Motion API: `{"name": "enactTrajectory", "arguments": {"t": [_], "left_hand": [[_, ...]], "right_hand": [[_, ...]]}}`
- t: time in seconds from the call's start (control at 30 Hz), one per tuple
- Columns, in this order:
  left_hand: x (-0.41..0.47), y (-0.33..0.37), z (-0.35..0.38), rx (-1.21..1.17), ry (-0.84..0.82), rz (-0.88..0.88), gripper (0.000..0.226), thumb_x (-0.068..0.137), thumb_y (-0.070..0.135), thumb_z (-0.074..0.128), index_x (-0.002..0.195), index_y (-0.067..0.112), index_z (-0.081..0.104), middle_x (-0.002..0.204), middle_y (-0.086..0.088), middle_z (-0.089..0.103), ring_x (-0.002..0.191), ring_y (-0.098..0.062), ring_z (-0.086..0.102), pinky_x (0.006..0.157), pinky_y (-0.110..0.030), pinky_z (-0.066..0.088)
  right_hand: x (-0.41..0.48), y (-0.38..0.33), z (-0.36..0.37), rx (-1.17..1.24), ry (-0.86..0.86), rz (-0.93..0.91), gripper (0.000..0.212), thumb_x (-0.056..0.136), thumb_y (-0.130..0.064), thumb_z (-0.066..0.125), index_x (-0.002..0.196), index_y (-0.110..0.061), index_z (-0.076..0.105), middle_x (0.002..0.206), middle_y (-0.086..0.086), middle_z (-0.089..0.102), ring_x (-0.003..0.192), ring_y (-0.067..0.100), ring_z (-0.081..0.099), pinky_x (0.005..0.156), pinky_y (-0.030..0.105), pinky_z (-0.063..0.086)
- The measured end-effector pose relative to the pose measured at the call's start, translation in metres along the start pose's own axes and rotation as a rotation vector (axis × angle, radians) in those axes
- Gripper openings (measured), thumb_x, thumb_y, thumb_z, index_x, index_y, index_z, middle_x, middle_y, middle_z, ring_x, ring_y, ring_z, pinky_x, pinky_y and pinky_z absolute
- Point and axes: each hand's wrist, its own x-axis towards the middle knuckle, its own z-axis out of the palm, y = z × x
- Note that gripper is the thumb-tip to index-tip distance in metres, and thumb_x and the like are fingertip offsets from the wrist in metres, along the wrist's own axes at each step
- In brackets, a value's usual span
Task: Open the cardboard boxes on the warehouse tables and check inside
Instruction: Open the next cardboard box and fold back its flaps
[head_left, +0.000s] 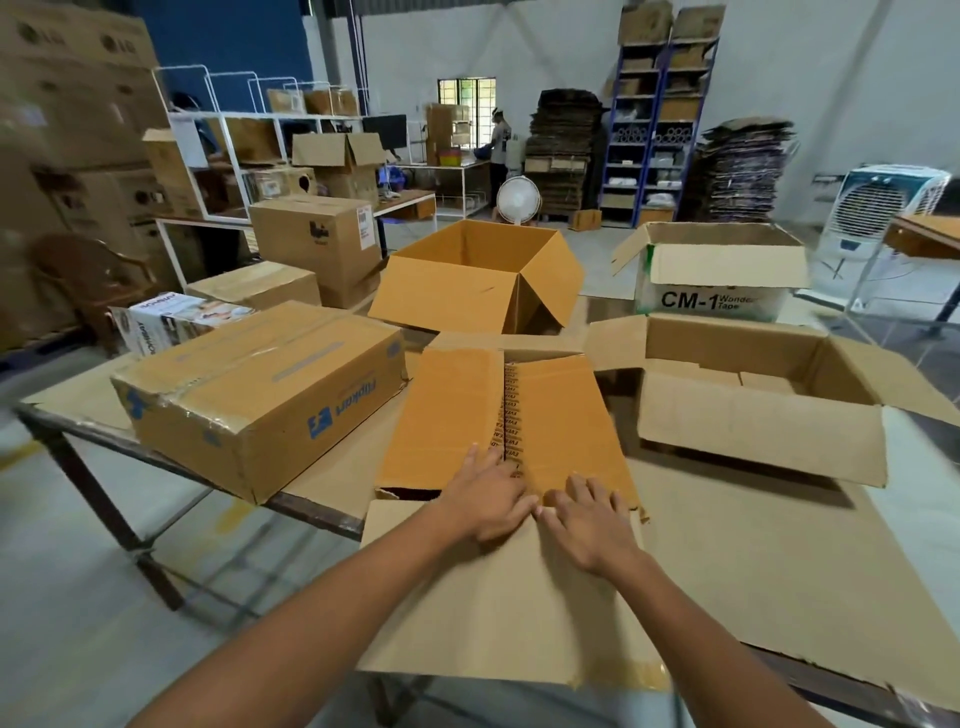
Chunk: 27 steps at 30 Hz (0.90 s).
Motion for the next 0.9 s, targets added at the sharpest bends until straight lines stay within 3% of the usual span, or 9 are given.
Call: {"name": "enactTrajectory", "arguments": {"t": [0.1,0.2,0.3,0.47,0.53,0.67,0.83,0.9], "left_hand": [[0.008,-0.007,-0.038,0.082,0.153,-0.045,0.058,0.103,0.057,0.022,0.109,0.017,0.065,0.121,-0.010,0.061,0.123,-0.027,0.048,0.103,-0.048,0.040],[0.009,-0.029,-0.079,0.195,0.257,-0.175,0.045,0.101,0.052,0.035,0.115,0.016,0.059,0.121,-0.009,0.061,0.117,-0.026,0.054,0.094,-0.045,0.048],[0.000,-0.066,-0.107,0.276,0.249,-0.345,0.043,0.099,0.048,0.042,0.121,0.014,0.056,0.125,-0.013,0.059,0.119,-0.031,0.051,0.089,-0.046,0.047],[-0.031,-0.141,-0.095,0.374,0.072,-0.614,0.050,0.097,0.052,0.041,0.131,0.019,0.055,0.139,-0.012,0.051,0.133,-0.036,0.038,0.106,-0.058,0.031],[-0.042,-0.165,-0.072,0.262,-0.003,-0.660,0.051,0.097,0.054,0.040,0.134,0.020,0.052,0.139,-0.010,0.051,0.132,-0.035,0.040,0.107,-0.057,0.031],[-0.056,-0.191,-0.018,-0.195,-0.089,-0.645,0.056,0.099,0.055,0.040,0.132,0.012,0.050,0.136,-0.016,0.054,0.119,-0.036,0.053,0.099,-0.045,0.046],[-0.046,-0.163,0.017,-0.253,0.021,-0.720,0.074,0.091,0.074,0.034,0.142,0.023,0.044,0.148,-0.013,0.037,0.134,-0.045,0.034,0.106,-0.057,0.033],[-0.036,-0.152,0.024,-0.260,0.039,-0.726,0.073,0.088,0.072,0.044,0.144,0.024,0.038,0.153,-0.015,0.030,0.139,-0.048,0.025,0.110,-0.064,0.024]], "right_hand": [[0.002,-0.001,-0.005,0.012,-0.039,0.036,0.061,0.100,-0.062,0.016,0.138,-0.030,0.051,0.157,0.009,0.030,0.146,0.032,0.018,0.114,0.058,0.014],[0.005,-0.006,-0.011,0.004,-0.118,0.088,0.067,0.099,-0.064,0.014,0.139,-0.026,0.053,0.156,0.011,0.032,0.146,0.036,0.020,0.115,0.062,0.011],[0.007,-0.013,-0.015,0.002,-0.141,0.136,0.072,0.097,-0.067,0.011,0.138,-0.026,0.055,0.157,0.014,0.032,0.145,0.039,0.021,0.113,0.067,0.008],[0.014,-0.032,-0.021,0.000,-0.191,0.200,0.069,0.099,-0.062,0.010,0.148,-0.027,0.044,0.166,0.016,0.008,0.150,0.043,0.005,0.109,0.076,-0.001],[0.016,-0.039,-0.023,-0.010,-0.194,0.217,0.064,0.101,-0.058,0.012,0.149,-0.028,0.041,0.166,0.016,0.004,0.150,0.044,0.001,0.108,0.078,-0.003],[0.021,-0.053,-0.021,-0.020,-0.222,0.255,0.061,0.101,-0.052,0.012,0.151,-0.027,0.039,0.166,0.016,0.001,0.149,0.048,-0.005,0.104,0.081,-0.004],[0.031,-0.064,-0.024,-0.020,-0.275,0.313,0.060,0.100,-0.052,0.018,0.153,-0.027,0.032,0.166,0.018,-0.001,0.147,0.052,-0.006,0.102,0.084,0.001],[0.034,-0.067,-0.025,-0.007,-0.290,0.342,0.062,0.099,-0.053,0.020,0.154,-0.026,0.029,0.166,0.018,-0.002,0.147,0.053,-0.006,0.101,0.085,0.003]]}}
